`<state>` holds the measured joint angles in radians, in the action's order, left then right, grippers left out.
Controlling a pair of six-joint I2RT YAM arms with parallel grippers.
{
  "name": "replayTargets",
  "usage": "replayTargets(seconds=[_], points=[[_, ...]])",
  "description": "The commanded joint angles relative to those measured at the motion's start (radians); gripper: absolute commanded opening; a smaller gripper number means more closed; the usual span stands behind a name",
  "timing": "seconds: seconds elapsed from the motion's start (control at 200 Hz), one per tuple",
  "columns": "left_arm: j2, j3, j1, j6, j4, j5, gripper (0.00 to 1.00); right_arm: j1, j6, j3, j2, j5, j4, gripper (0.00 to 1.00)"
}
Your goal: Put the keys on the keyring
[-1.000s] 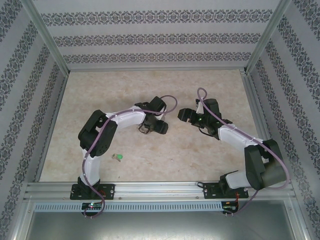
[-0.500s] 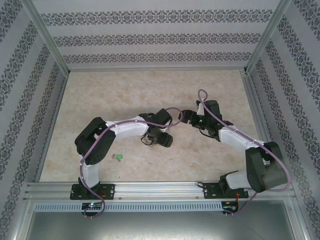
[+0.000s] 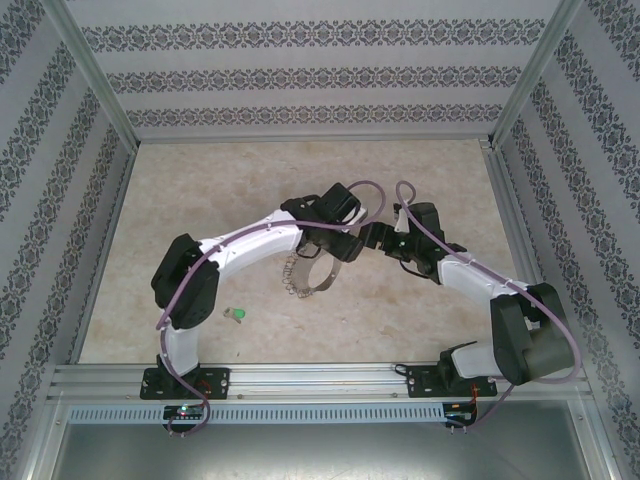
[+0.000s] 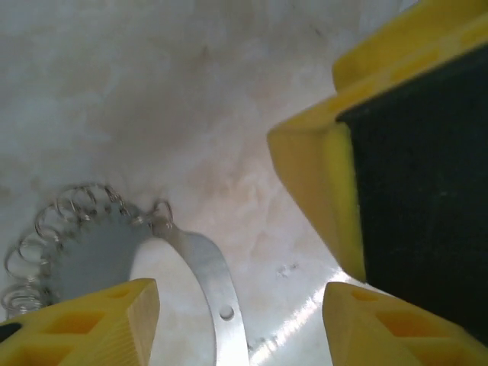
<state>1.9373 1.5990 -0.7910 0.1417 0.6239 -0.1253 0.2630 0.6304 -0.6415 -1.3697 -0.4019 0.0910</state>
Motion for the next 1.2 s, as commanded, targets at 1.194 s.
replayTargets(seconds=[1.194], points=[[0.233, 0.097, 0.044, -0.182, 0.025, 0.051, 0.32, -0.04, -0.012, 0.049, 0.017, 0.017, -0.02, 0.8]])
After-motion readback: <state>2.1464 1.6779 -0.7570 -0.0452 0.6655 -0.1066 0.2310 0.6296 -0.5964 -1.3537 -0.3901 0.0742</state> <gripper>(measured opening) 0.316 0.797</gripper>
